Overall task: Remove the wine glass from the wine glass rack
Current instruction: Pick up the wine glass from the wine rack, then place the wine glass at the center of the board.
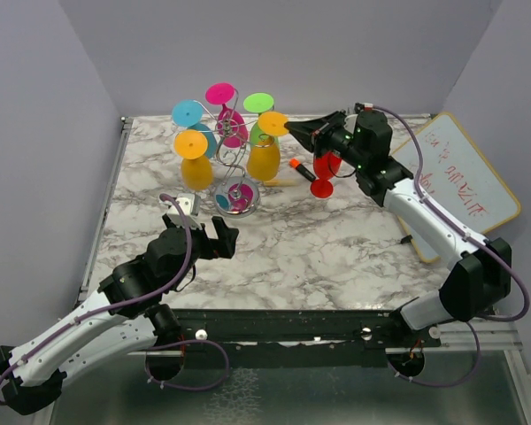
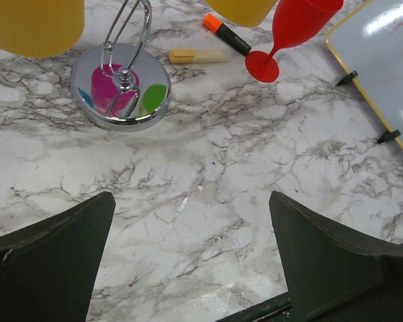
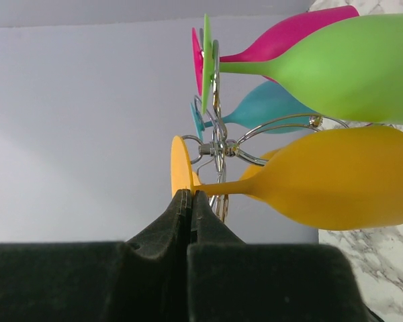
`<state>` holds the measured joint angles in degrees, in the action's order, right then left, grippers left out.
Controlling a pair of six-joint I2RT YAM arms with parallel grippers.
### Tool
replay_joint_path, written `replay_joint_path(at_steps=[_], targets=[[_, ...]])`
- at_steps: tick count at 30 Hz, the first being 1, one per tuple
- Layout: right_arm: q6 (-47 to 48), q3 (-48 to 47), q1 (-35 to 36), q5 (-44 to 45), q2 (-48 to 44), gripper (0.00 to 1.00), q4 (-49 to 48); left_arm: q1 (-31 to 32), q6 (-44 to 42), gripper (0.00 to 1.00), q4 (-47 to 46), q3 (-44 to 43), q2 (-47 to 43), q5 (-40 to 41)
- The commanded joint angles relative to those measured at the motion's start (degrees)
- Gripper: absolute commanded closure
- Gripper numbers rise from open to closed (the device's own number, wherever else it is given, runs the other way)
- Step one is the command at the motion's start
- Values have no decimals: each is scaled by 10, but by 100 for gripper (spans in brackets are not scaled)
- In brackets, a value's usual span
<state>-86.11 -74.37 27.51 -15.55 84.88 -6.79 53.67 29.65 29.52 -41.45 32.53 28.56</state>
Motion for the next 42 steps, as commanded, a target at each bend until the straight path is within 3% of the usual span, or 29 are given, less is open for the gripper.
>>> replay_joint_path(at_steps=[1,13,19,25,31,34,42], targets=[[5,25,-1,25,-37,100,0,-2,5,1,-8,-15,2,-21],[12,73,-3,70,-105,100,46,-3,12,1,-25,-20,18,-48],[17,120,-3,126,-159,100,57,-3,1,1,-24,-25,33,-109],[86,110,-3,171,-189,99,128,-2,3,1,-38,-13,35,-165],[211,130,-3,120,-222,100,112,-3,19,1,-77,16,-1,-212],[282,101,-3,82,-215,100,151,-3,34,1,-88,27,-14,-228],[435,169,-3,-103,-246,100,141,-3,83,1,-125,72,-46,-251]])
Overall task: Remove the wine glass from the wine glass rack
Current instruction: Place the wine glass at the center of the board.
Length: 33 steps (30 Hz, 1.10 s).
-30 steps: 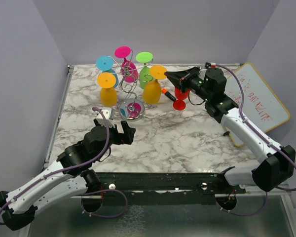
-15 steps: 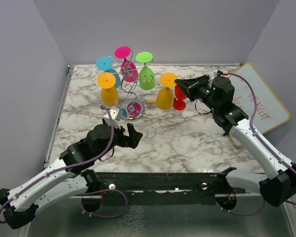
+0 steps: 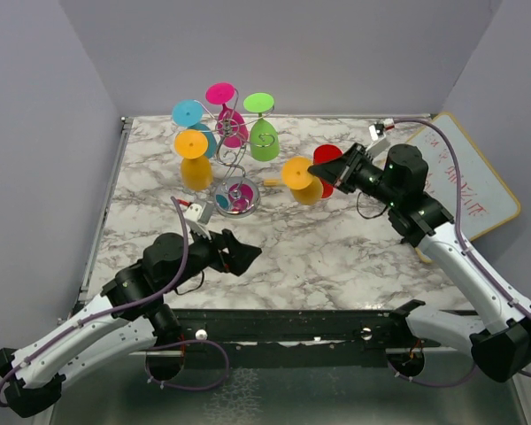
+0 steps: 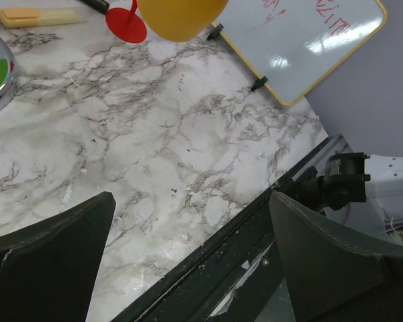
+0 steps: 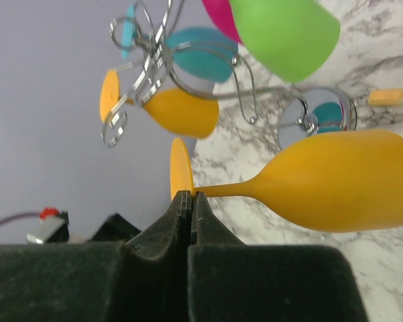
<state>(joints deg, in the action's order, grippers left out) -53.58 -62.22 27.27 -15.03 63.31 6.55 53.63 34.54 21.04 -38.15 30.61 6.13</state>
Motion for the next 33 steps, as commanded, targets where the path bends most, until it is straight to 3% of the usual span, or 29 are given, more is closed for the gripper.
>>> replay_joint_path(at_steps=[1,6,11,15,22,29,33], targets=[[122,74,-1,-114,-42,100,4,-2,38,1,-56,55,-41,-25],[133,123,-1,-128,-90,100,6,-2,59,1,-62,73,-56,16],[177,110,-1,-135,-88,100,43,-2,94,1,-23,60,-26,67],[176,129,-1,-150,-93,99,28,-2,22,1,-41,40,-7,-14],[204,169,-1,-160,-132,99,-1,-2,30,1,-122,91,-96,12],[210,175,-1,-192,-125,99,-4,-2,61,1,-86,56,-64,0],[202,170,-1,-224,-111,99,-3,-3,48,1,-139,75,-67,-33]])
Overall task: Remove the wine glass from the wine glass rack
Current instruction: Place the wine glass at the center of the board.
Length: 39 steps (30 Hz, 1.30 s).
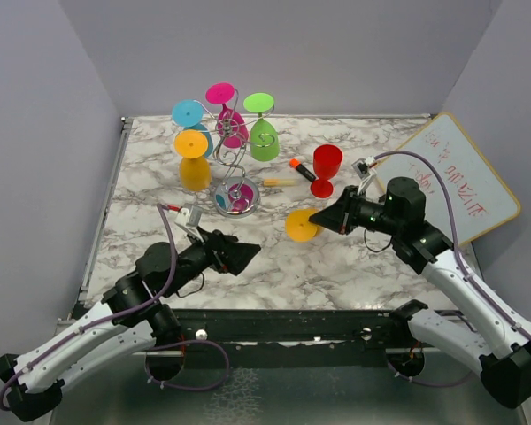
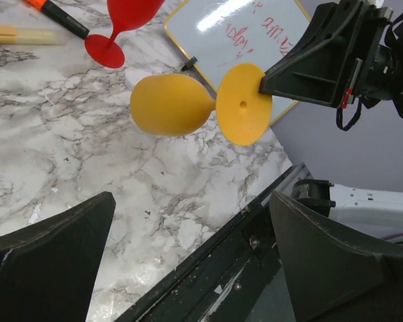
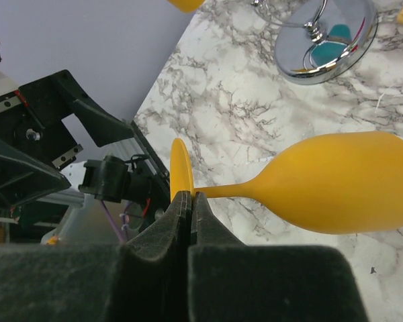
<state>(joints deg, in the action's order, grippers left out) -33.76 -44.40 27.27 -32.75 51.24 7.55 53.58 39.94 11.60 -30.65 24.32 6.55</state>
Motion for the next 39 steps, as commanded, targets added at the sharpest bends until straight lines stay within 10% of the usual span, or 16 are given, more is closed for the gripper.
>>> replay_joint_path(at_steps=[1,39], targets=[[4,-6,-1,-46,7,99,-12,-2,3,1,-63,10,-7,-40],[-38,14,1,-203,22,99,-70,-1,89,21,-290,49,126,-144]])
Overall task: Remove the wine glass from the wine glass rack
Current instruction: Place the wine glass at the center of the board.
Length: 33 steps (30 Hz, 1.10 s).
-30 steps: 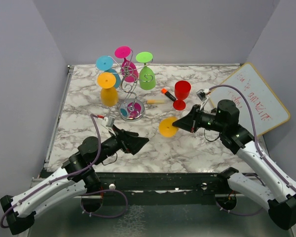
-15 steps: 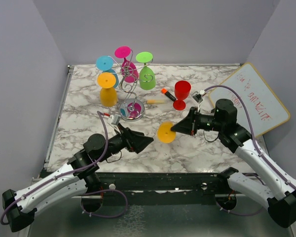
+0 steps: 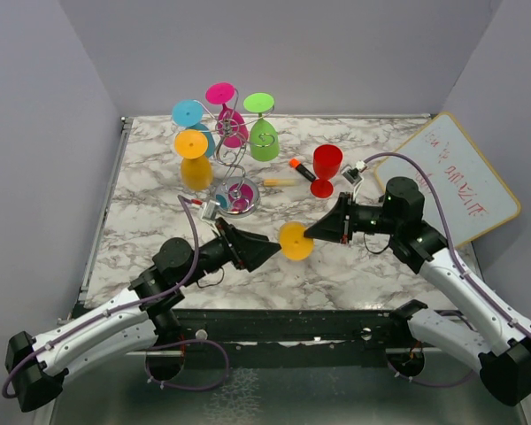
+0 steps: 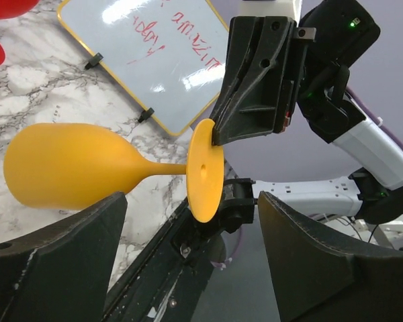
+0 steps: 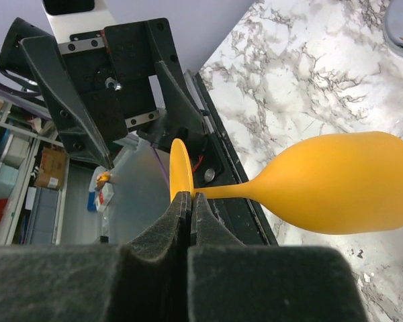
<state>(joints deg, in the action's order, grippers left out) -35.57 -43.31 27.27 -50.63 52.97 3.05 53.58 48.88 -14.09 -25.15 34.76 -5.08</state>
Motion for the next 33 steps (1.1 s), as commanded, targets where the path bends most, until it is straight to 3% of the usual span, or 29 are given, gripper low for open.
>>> replay_joint_path(at_steps=[1,7,13,17,23,33], targets=[[-23,5,2,-26,5,99,-33,-1,-3,24,-33,-10,32,-33],[-27,2,10,-26,11,99,-44,0,-10,47,-47,-30,89,-72],[-37,10,12,-31,17,99,-67,0,-12,65,-59,-27,59,-25],[-70,28,13,-39,21,99,-124,0,-13,69,-65,-37,74,-64],[-77,24,14,-51,23,99,-136,0,-13,71,-71,-34,91,-102],[-72,36,14,-48,15,99,-124,0,-14,87,-69,-26,69,-90]])
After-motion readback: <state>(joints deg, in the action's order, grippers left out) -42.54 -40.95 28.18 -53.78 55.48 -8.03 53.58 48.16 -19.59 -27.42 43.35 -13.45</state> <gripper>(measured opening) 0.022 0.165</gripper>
